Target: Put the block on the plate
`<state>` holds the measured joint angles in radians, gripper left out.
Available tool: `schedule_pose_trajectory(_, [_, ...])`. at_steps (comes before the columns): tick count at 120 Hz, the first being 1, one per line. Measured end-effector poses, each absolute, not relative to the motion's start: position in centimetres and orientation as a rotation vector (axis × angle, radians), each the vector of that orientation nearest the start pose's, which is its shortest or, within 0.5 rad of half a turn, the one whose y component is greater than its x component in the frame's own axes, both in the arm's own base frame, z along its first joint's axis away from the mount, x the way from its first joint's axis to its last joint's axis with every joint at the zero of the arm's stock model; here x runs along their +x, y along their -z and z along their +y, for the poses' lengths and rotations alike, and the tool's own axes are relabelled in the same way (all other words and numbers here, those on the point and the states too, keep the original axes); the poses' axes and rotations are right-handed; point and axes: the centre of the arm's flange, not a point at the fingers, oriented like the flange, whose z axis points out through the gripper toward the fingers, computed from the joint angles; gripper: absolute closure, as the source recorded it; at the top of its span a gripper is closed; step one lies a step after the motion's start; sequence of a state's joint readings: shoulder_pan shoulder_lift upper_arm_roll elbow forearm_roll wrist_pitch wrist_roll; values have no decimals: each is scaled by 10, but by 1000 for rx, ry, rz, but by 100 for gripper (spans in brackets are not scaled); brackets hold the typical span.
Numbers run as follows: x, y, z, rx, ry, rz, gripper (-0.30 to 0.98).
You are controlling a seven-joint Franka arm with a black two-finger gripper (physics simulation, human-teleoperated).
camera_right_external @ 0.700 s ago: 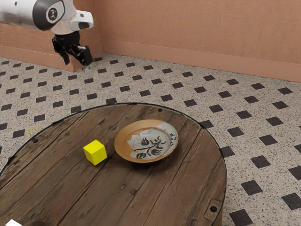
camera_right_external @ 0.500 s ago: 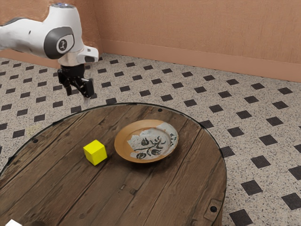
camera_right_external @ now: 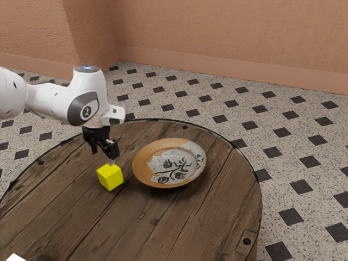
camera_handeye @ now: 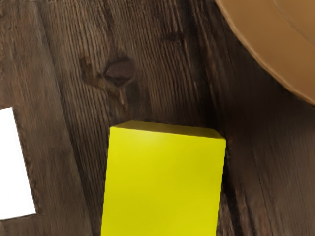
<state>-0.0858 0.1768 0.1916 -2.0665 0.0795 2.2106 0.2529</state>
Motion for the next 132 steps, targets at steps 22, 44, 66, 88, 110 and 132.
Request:
schedule_pose_trajectory(22, [577, -322, 67, -3071, -44, 291, 0])
schedule_pose_trajectory(44, [579, -297, 70, -3085, -60, 307, 0])
schedule_pose_trajectory(66, [580, -270, 74, -3091, -90, 325, 0])
schedule_pose_trajectory(88, [580, -256, 76, -3091, -97, 341, 2])
schedule_pose_trajectory(110, [582, -255, 74, -3096, -74, 354, 12])
schedule_pose_trajectory(132, [585, -259, 70, -3095, -53, 377, 18])
